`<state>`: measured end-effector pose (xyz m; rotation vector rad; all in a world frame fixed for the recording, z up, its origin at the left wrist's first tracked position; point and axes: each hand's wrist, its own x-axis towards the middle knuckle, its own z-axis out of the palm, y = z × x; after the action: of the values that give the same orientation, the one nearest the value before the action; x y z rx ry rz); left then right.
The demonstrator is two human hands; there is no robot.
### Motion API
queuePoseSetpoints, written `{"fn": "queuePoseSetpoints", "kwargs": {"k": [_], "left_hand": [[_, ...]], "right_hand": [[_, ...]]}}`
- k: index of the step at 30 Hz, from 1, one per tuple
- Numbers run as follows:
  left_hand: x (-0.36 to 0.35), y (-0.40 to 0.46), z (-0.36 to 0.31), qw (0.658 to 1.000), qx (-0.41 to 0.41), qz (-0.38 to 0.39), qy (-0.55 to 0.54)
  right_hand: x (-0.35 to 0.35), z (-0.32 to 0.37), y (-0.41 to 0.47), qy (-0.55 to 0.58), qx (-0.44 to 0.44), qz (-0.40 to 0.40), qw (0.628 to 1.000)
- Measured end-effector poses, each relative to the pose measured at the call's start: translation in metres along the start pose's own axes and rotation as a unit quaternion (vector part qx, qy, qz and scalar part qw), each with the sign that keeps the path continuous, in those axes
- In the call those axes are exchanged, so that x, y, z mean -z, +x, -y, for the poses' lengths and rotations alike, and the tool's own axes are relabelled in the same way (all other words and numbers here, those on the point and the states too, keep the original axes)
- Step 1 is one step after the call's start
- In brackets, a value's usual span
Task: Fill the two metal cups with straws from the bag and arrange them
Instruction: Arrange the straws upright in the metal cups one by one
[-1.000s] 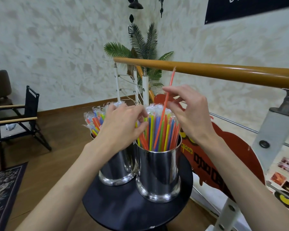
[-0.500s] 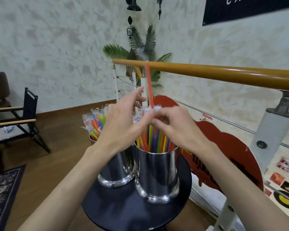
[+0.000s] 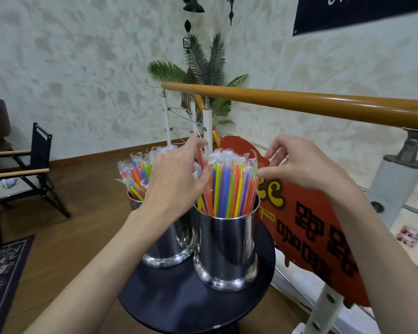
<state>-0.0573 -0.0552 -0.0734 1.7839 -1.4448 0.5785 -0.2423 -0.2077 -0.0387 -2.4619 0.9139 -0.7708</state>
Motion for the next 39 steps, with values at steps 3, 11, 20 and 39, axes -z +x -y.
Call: {"fn": "queuePoseSetpoints", "kwargs": {"k": [3, 11, 20, 39], "left_hand": [[-0.002, 0.000, -0.001, 0.997, 0.004, 0.040, 0.060], [-0.017, -0.005, -0.004, 0.973, -0.069, 0.006, 0.219], [-0.043, -0.011, -0.005, 0.975, -0.108, 0.048, 0.189], [-0.038, -0.004, -0.001, 1.000, -0.017, 0.005, 0.002]], "right_hand": [[-0.004, -0.008, 0.002, -0.033, -0.077, 0.100, 0.991], [-0.021, -0.014, 0.010, 0.007, -0.036, 0.151, 0.988], [-0.043, -0.016, 0.014, 0.036, -0.022, 0.083, 0.996], [-0.032, -0.002, 0.008, 0.221, 0.069, 0.088, 0.969]]}}
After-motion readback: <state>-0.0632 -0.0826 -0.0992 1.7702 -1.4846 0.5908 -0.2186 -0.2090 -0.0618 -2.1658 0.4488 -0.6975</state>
